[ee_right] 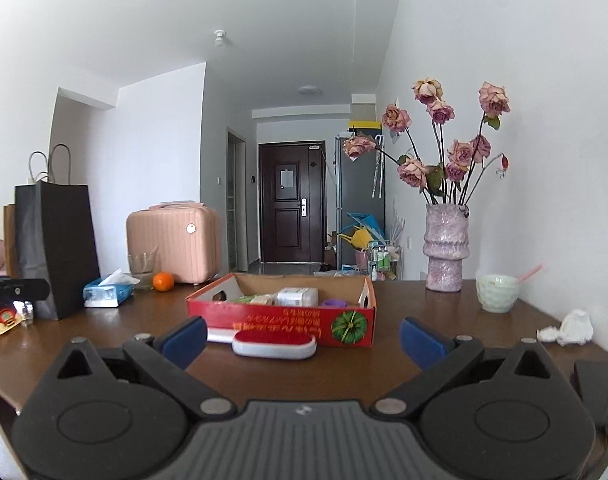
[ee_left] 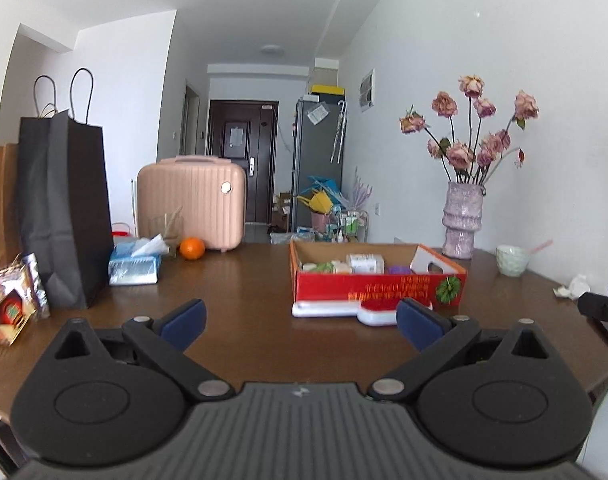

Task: Organize rigid objects
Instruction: 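Lift both open grippers out of the red box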

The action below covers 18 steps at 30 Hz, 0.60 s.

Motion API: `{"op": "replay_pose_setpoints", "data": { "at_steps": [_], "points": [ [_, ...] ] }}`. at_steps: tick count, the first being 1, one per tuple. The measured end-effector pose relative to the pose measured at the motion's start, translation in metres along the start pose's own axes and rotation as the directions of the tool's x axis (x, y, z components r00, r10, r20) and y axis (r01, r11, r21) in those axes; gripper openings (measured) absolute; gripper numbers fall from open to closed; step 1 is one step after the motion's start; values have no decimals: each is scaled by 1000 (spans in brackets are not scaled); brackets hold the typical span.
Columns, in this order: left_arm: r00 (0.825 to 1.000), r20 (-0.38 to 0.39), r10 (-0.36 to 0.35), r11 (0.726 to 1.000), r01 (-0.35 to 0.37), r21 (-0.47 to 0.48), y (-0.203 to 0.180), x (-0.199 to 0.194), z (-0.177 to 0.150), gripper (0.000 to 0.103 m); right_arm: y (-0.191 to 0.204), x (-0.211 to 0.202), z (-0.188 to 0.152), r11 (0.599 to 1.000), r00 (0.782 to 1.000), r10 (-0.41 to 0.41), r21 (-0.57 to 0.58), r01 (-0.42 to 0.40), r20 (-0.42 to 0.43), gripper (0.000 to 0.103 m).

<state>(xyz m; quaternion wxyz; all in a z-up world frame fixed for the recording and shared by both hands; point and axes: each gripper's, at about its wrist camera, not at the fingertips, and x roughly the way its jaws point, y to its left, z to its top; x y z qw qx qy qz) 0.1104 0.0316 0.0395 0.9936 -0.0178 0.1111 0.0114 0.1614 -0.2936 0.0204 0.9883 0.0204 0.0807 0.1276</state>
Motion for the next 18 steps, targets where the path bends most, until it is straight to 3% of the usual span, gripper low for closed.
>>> {"op": "replay_pose_setpoints", "data": {
  "at_steps": [6,10,14,18],
  "points": [
    [999,-30,-21,999,20,-29,-2,-21,-16,103,6,-34,-25,997,997,56,50,-54,-52,103],
    [997,-64,-34,999,32,-38,-7,-8,-23,103,5,-27,-33,994,996,51,104,-42,-79,103],
    [990,-139,-33,999,27,-43,-4,10,-33,103,5,-15,-39,995,994,27,98,-16,-109,103],
    [986,-166,-21,999,14,-46,2,21,-35,103,4,-4,-43,994,990,34,107,-20,-138,103]
  ]
}}
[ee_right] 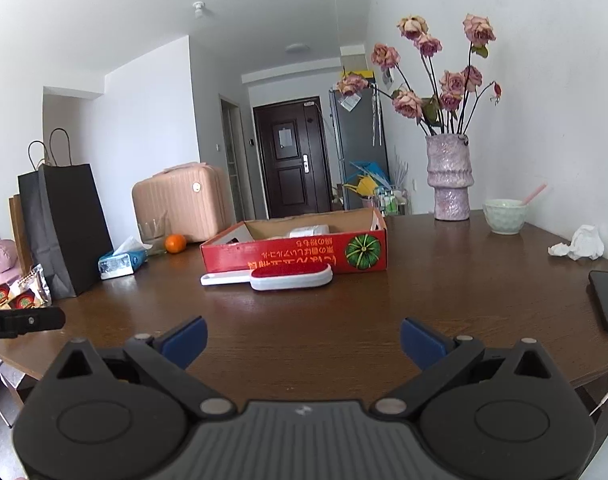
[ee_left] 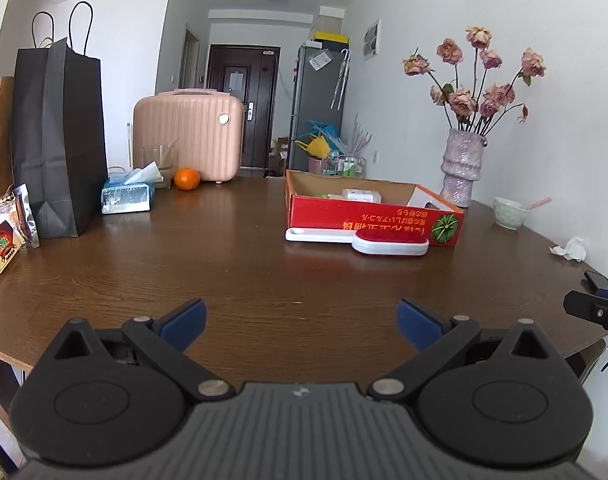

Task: Organize rigid objects
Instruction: 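Lift both open grippers out of the red box, then grasp the red-and-white lint roller with the left gripper while the right grasps its red head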

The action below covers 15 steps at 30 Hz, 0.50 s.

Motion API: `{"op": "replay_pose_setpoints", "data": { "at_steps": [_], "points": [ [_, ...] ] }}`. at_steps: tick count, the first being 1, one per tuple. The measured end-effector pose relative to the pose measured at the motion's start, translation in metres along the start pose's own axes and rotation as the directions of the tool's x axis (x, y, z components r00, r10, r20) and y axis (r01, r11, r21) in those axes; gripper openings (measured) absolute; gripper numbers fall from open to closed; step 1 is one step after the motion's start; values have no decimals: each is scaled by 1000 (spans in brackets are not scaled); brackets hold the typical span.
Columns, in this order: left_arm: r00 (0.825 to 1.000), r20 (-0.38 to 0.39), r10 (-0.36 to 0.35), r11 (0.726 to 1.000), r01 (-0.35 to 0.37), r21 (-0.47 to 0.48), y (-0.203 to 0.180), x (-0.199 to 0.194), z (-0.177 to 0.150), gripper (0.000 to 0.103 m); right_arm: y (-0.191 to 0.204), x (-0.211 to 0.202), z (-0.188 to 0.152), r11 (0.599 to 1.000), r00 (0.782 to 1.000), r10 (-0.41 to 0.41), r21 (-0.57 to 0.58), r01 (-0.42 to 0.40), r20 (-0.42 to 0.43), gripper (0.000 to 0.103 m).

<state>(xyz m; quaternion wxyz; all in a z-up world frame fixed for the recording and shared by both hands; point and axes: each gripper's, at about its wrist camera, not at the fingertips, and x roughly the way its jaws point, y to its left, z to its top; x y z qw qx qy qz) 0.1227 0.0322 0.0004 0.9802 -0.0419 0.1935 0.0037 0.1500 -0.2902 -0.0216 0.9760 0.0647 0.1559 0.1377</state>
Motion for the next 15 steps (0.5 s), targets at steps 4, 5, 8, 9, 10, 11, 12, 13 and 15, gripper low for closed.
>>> {"op": "replay_pose_setpoints", "data": {
  "at_steps": [4,5,8,9,10,11,12,13,15],
  "points": [
    [1000,-29,10,1000,-9,22,1,15,3,103,-2,15,0,1000,1000,-3,1,3,-26,103],
    [999,-39,11,999,-10,32,1,19,4,103,-2,20,0,1000,999,-4,2,5,-34,103],
    [997,-75,20,998,-15,59,0,37,8,103,-5,36,4,1000,998,-13,4,13,-61,103],
    [996,-84,28,998,-23,62,0,43,9,103,-6,41,5,1000,997,-18,6,19,-68,103],
    [995,-97,34,998,-28,63,1,51,12,103,-8,47,7,1000,997,-20,10,21,-76,103],
    [993,-108,36,998,-30,59,2,58,14,103,-10,54,8,1000,996,-22,18,23,-86,103],
    [992,-118,36,998,-30,53,3,65,17,103,-12,60,10,999,995,-23,27,26,-96,103],
    [991,-126,35,998,-29,49,4,72,20,103,-14,66,12,999,995,-23,37,27,-101,103],
    [990,-134,37,998,-31,46,6,87,26,103,-19,79,17,998,994,-22,54,28,-110,103]
  ]
}}
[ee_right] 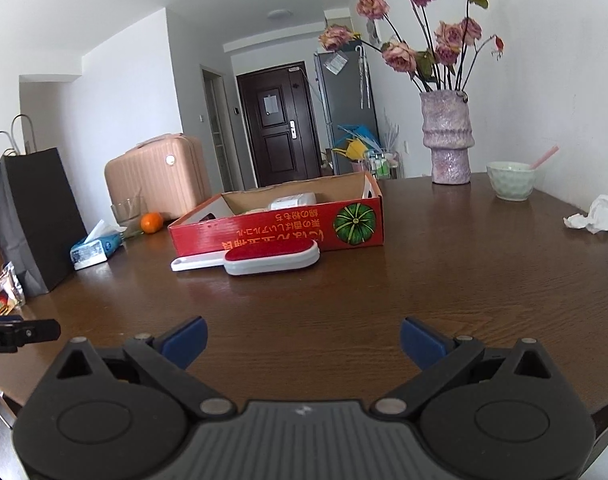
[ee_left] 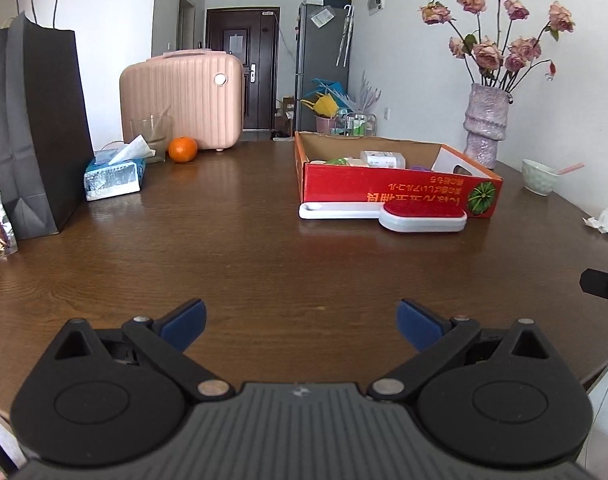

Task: Organize rigid objects
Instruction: 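Grasp the red-and-white lint roller with the left gripper while the right grasps its red head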

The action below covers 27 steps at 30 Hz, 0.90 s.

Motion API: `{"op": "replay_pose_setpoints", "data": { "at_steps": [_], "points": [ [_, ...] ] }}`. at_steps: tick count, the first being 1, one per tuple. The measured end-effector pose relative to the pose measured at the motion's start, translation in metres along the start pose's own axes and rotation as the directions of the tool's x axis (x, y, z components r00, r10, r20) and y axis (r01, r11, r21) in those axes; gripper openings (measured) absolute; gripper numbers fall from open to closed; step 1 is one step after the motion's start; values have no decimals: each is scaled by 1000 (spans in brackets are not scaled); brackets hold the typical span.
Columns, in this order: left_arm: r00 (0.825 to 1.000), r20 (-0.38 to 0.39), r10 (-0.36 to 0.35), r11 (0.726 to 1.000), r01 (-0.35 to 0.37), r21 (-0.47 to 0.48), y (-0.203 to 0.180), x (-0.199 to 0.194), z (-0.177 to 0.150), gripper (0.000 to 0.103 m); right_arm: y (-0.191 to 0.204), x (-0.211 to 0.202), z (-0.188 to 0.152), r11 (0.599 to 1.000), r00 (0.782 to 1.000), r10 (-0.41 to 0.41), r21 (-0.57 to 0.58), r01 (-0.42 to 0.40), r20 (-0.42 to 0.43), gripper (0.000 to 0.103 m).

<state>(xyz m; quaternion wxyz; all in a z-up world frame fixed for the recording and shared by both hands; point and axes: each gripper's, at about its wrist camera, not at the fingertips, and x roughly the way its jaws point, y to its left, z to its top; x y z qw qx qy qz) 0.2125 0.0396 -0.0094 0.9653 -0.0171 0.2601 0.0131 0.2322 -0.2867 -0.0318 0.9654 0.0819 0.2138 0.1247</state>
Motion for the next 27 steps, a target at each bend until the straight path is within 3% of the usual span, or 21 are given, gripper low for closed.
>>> {"op": "replay_pose_setpoints", "data": {
  "at_steps": [6,9,12,14,16,21,25,27],
  "points": [
    [1000,-26,4,1000,-4,17,2,51,30,103,-6,49,28,1000,999,0,-8,0,-40,100],
    [998,-50,-35,999,35,-1,7,79,48,103,-10,79,45,1000,997,9,-11,-10,-72,95],
    [999,-17,-50,999,50,-19,12,104,66,102,-14,109,61,1000,996,16,-11,-17,-83,93],
    [999,-3,-41,998,41,-39,14,124,79,92,-16,130,71,999,994,44,3,-44,-95,89],
    [999,-22,-44,996,42,-72,18,147,91,74,-18,152,79,998,992,65,21,-63,-113,83],
    [991,-117,-59,986,40,-165,29,201,103,48,-30,205,91,991,980,116,87,-103,-162,58],
    [983,-159,-97,977,64,-202,33,223,97,37,-39,234,94,982,968,141,153,-110,-207,51],
    [985,-139,-104,976,74,-204,32,224,94,30,-39,241,90,982,963,143,152,-110,-226,51]
  ]
}}
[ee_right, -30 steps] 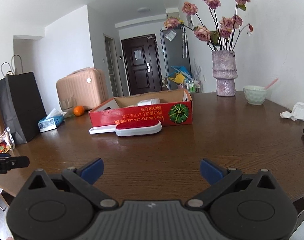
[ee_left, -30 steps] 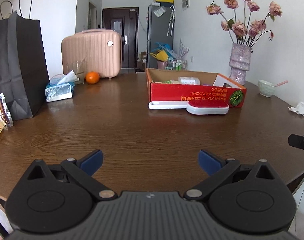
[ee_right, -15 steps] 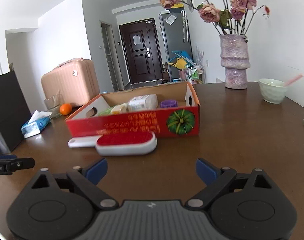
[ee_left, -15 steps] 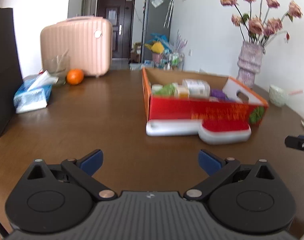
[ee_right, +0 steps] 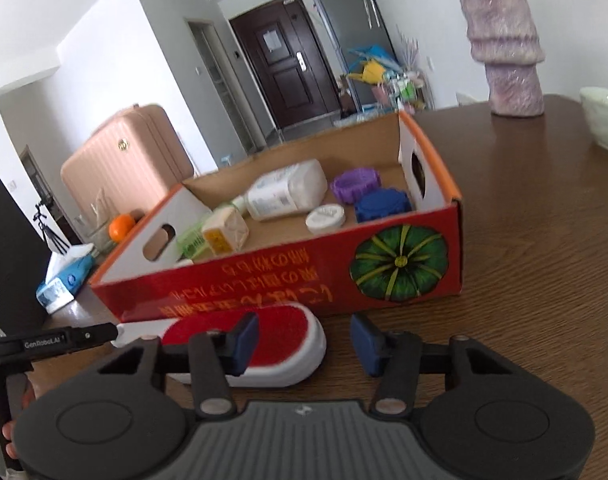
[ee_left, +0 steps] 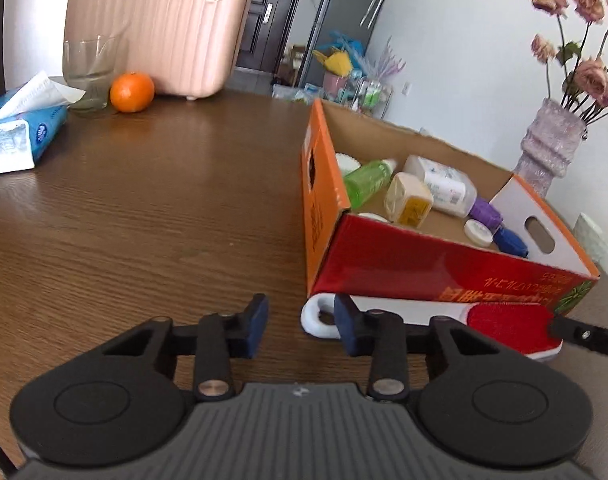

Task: Organize rigid objects
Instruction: 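Grasp the red-and-white lint roller with the left gripper while the right grasps its red head, then carry the lint roller with both grippers into the red box and release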

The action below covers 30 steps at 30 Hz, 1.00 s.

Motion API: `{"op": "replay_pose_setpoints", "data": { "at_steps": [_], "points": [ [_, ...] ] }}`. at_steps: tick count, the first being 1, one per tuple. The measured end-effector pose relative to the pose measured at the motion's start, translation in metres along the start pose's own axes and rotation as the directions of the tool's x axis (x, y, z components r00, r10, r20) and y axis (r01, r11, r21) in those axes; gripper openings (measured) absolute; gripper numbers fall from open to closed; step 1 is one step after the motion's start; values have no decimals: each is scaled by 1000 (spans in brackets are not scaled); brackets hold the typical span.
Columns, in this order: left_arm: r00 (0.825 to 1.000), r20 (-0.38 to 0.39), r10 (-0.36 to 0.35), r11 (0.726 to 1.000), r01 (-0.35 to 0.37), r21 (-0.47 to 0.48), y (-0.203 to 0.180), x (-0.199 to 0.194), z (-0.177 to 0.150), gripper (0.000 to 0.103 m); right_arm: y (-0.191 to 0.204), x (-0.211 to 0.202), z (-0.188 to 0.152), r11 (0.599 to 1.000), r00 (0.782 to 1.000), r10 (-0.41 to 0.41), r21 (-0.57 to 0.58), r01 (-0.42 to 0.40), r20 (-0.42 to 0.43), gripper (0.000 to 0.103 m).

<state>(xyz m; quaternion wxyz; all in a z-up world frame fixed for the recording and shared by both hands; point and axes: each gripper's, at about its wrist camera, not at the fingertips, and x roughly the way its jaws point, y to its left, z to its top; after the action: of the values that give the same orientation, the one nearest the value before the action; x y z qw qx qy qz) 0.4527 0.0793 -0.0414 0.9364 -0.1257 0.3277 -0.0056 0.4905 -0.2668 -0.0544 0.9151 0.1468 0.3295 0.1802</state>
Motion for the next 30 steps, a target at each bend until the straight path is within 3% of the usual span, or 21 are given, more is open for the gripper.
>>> {"op": "replay_pose_setpoints", "data": {
  "at_steps": [3,6,13,23,30],
  "points": [
    [1000,-10,-23,1000,23,17,-3,2,0,14,-5,5,-4,999,1000,27,29,-27,0,49],
    [1000,-5,-26,999,26,20,-6,0,0,14,-9,7,-4,996,998,61,58,-61,-4,38],
    [998,-35,-58,996,56,-63,-2,-21,-16,14,-11,-3,-10,994,997,71,84,-72,15,34],
    [997,67,-44,997,48,-62,-17,-126,-63,14,22,-96,-55,999,995,40,12,-41,90,31],
    [981,177,-82,996,85,-7,-33,-196,-76,14,32,-170,-77,997,980,72,26,-78,184,31]
  ]
}}
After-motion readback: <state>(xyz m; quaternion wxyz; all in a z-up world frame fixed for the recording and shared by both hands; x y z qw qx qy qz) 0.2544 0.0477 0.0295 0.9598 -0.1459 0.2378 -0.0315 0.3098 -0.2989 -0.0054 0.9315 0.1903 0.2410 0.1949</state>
